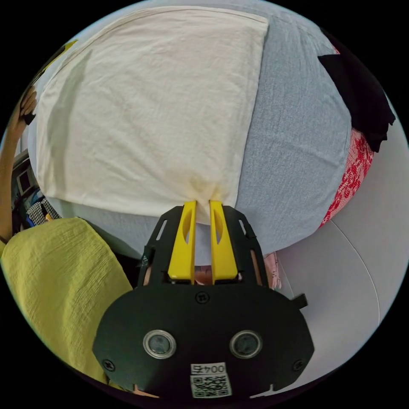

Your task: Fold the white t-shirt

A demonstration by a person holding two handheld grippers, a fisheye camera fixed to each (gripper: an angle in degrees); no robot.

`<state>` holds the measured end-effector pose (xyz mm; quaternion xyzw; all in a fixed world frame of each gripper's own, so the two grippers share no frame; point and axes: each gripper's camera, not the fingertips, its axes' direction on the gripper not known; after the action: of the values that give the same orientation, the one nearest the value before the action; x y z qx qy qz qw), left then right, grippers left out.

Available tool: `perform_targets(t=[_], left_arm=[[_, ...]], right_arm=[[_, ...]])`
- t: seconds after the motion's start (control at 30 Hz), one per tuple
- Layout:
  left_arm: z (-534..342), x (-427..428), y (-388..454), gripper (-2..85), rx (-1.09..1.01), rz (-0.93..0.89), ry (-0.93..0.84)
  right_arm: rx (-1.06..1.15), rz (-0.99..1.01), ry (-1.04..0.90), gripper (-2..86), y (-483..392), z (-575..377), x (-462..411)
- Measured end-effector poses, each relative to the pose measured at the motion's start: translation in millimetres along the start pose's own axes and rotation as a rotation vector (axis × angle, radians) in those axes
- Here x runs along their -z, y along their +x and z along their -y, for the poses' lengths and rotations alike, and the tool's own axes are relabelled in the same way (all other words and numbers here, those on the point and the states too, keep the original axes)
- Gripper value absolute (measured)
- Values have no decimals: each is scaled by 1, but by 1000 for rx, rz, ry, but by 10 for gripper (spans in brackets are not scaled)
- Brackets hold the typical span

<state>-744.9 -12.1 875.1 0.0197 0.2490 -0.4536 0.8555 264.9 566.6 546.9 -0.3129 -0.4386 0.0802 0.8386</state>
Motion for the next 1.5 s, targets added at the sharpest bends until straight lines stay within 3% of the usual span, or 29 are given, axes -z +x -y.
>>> perform_targets(t=[0.13,0.3,0.53,0.73,0.93,1.1,1.5], left_arm=[[27,-39,27,1,-111,-32,-109],[56,-81,27,3,-91,18,-241],[57,-74,23,2,-78,-32,-245],[11,-16,44,1,-92,-81,-146],[-90,10,78,2,-34,84,-235],[-155,-7,103,2,172,150,-321],[-153,-42,149,3,221,291,-455]], right_arm=[[-11,0,27,64,-4,-5,-1],[-17,1,41,64,-6,-9,-2],[8,13,51,64,-5,-17,-4],[39,6,64,62,-5,-27,-7],[65,15,91,56,-1,-40,-11],[124,-27,121,56,-3,-54,-15],[275,-37,197,59,13,-90,-25]])
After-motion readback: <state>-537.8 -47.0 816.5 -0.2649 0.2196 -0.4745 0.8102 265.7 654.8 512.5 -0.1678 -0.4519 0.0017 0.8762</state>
